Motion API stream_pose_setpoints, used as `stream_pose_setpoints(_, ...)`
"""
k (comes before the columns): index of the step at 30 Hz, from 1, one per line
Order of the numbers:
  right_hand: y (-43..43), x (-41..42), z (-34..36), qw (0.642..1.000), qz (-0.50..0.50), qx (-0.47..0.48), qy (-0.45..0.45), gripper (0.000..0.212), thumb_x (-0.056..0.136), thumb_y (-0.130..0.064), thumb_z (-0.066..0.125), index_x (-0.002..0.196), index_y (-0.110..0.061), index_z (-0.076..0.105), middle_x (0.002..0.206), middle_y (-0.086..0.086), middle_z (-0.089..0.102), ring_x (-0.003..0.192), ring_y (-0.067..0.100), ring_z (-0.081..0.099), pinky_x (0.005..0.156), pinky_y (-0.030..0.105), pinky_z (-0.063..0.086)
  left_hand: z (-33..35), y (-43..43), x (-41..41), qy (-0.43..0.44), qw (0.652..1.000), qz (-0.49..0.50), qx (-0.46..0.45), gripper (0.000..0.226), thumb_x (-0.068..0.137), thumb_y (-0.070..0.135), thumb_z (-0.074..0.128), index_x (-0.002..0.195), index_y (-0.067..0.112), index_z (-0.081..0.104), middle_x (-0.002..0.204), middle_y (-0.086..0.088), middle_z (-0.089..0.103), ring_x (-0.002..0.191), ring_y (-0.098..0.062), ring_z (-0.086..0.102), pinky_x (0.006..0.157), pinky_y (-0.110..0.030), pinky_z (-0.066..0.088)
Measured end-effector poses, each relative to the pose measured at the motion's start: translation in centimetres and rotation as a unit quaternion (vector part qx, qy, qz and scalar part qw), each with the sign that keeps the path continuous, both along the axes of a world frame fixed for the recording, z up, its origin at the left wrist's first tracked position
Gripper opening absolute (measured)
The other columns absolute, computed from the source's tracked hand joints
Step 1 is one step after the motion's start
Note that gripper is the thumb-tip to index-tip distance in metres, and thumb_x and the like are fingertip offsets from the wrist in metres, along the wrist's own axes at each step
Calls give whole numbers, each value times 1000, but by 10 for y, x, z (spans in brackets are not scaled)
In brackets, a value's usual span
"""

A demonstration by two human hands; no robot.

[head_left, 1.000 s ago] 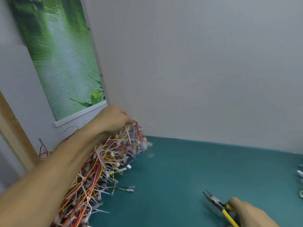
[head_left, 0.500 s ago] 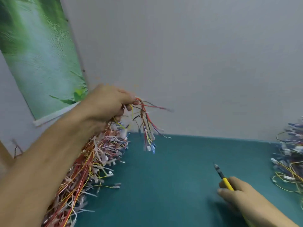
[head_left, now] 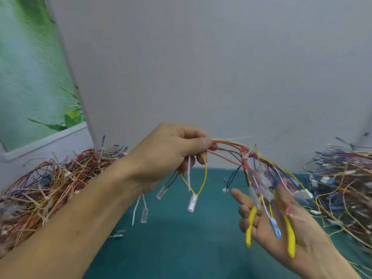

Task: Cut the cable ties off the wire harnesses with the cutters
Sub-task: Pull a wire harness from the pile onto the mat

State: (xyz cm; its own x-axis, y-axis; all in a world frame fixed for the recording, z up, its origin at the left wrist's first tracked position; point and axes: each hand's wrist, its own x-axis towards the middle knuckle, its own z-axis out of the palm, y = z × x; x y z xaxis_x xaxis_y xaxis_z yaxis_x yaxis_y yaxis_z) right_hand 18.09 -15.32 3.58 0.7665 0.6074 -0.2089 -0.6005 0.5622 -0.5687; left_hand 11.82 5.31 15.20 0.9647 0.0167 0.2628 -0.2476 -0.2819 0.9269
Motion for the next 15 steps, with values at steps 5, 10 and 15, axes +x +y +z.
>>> stream_pose_setpoints(5,-10,-8,31,996,-24,71,-42,66,25,-28,98,80,-11,65,111,19,68,77,32,70,65,45,56,-36,-5,-8,56,998,-2,38,18,92,15,60,78,14,72,64,-4,64,47,-9,47,47,-17,40)
stream_pose_setpoints(10,-15,-16,49,993,-61,48,-94,49,30,2,84,78,-1,74,103,18,69,79,31,69,69,43,56,-64,-6,-9,98,993,71,13,19,91,15,62,75,15,72,65,2,65,45,-16,52,47,-21,43)
stream_pose_setpoints(15,4,-26,59,980,-83,-49,-176,16,67,-1,63,71,-13,72,91,9,74,64,17,67,62,30,56,-73,-17,-19,109,988,109,22,18,88,18,64,74,18,74,63,4,62,47,-16,54,49,-25,45)
